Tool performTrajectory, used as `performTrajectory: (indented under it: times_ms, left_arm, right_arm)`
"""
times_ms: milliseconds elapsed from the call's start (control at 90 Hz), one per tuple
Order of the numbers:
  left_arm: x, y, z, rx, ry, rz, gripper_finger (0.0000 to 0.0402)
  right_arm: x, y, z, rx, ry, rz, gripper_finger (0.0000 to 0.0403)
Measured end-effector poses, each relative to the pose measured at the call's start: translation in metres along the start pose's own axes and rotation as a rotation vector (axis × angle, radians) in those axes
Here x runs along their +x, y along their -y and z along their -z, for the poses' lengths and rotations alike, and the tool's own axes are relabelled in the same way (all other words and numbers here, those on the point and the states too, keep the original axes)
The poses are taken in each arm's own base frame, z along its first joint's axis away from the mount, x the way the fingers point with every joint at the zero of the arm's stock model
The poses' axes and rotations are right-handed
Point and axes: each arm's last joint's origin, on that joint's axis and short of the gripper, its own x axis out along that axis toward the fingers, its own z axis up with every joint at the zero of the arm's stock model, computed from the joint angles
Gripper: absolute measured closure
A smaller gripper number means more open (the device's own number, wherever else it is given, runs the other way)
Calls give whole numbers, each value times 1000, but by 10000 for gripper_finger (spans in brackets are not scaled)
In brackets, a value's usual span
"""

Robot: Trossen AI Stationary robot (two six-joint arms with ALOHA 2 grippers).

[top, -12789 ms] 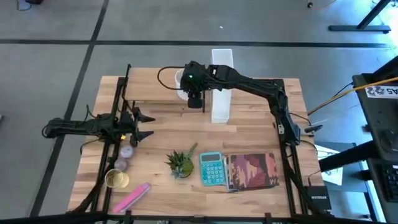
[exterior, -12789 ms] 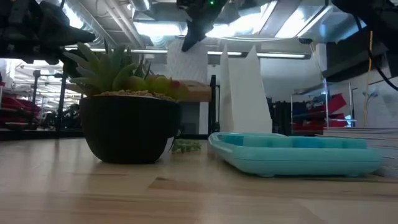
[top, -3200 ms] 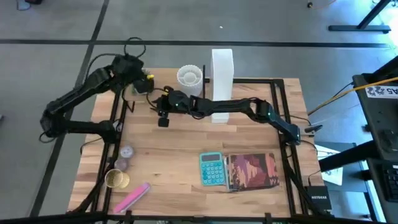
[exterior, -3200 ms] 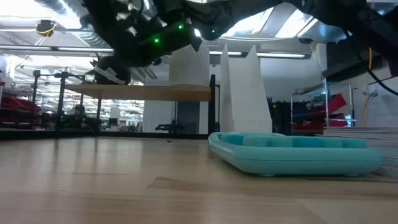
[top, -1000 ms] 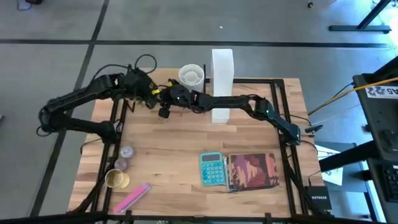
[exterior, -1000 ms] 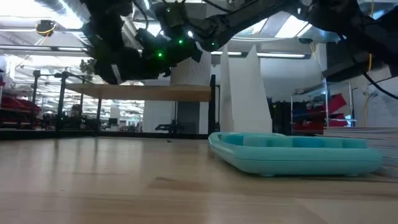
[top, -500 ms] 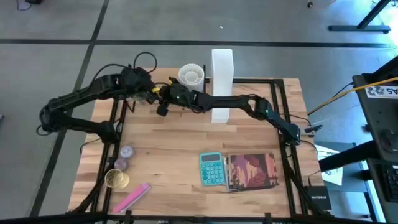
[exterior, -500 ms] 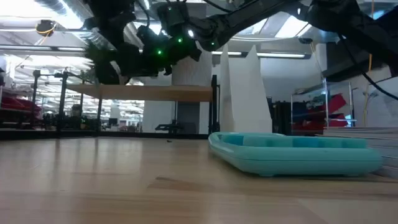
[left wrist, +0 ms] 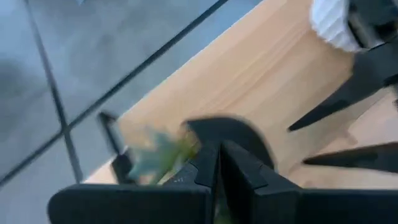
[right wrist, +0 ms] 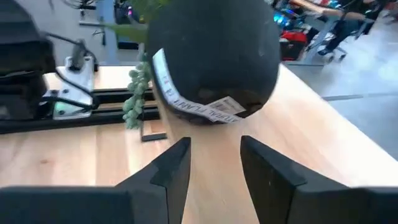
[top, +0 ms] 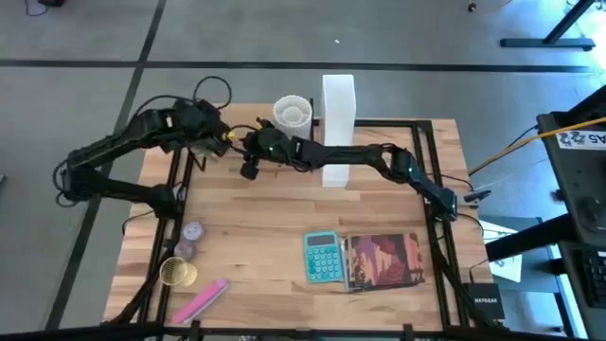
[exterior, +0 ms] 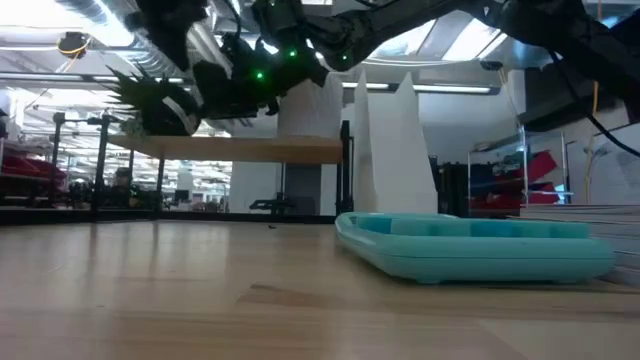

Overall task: Stock shelves
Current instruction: Put the potted plant on the shelf

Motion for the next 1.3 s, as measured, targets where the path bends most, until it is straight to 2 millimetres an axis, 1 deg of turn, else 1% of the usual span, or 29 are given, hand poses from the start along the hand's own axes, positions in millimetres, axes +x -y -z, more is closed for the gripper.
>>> performTrajectory:
  times_ms: [56, 122, 300, 478, 689, 922, 989, 1067, 1300]
  left_arm:
    - [-3, -3, 3, -21, -36, -5, 401]
    - [-2, -5, 7, -36, -78, -9, 401]
    - [17, 5, 14, -34, -137, 32, 401]
    - [30, 15, 16, -39, -119, 88, 401]
    - [29, 23, 7, -57, -34, 183, 401]
    - [28, 25, 5, -48, -10, 198, 401]
    - [24, 24, 3, -33, -4, 199, 401]
    - [15, 22, 0, -18, 11, 193, 401]
    - [-27, 5, -5, 127, 29, 175, 401]
  right_arm:
    - [0, -1, -1, 2, 9, -29, 276]
    - [0, -1, -2, 10, 12, -36, 276]
    - [-1, -1, -2, 33, 14, -44, 276]
    - [0, -1, -2, 36, 15, -44, 276]
    - [0, 0, -1, 35, 9, -19, 276]
    - [-1, -2, 0, 33, -5, -12, 276]
    - [-1, -4, 1, 29, -13, -15, 276]
    - [-1, -4, 1, 22, -20, -8, 276]
    - [-2, -6, 7, 4, -85, -13, 276]
